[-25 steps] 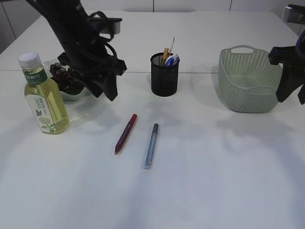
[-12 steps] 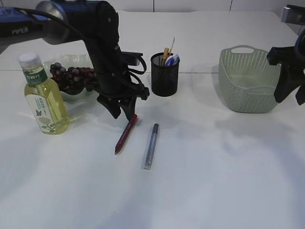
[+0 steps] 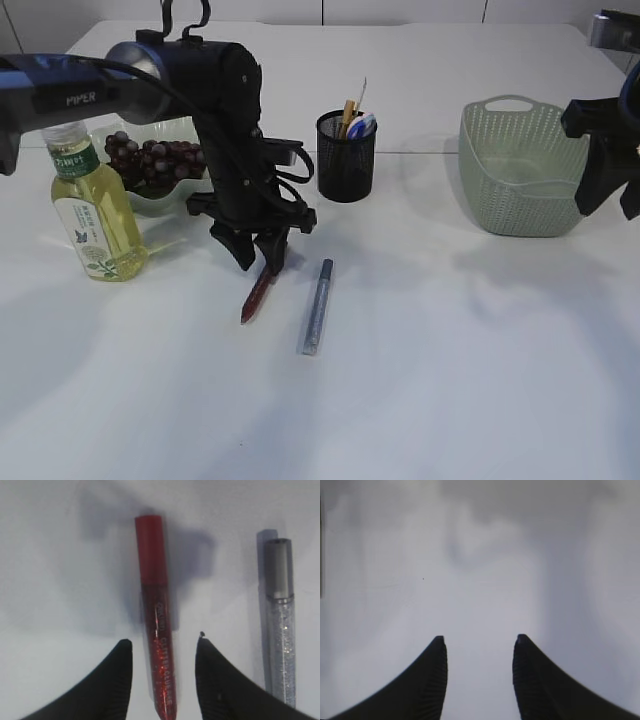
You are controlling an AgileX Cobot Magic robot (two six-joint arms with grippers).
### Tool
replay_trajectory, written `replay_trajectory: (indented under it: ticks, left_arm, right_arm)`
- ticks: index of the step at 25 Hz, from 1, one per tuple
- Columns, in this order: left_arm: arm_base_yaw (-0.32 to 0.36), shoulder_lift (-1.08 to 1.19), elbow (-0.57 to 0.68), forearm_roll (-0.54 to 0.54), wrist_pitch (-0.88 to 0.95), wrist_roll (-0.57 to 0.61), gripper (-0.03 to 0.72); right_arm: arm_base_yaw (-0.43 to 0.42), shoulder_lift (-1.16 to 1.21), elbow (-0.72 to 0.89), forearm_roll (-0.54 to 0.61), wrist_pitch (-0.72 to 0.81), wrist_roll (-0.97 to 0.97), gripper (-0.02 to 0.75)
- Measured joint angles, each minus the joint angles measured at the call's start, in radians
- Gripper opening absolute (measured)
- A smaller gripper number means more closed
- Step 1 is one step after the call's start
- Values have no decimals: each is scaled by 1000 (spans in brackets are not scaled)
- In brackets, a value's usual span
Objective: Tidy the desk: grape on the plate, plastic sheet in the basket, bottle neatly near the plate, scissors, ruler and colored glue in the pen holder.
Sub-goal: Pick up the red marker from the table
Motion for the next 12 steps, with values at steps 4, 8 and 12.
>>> replay_trajectory:
  ticks: [4,8,12]
  left_arm:
    - [0,15,0,2,0,-2,309]
    - [0,17,0,2,0,-2,309]
    - [0,17,0,2,0,-2,309]
  right_arm:
    - [0,0,0,0,0,-2,354]
    - [0,0,0,0,0,-2,354]
    - [0,0,0,0,0,-4,354]
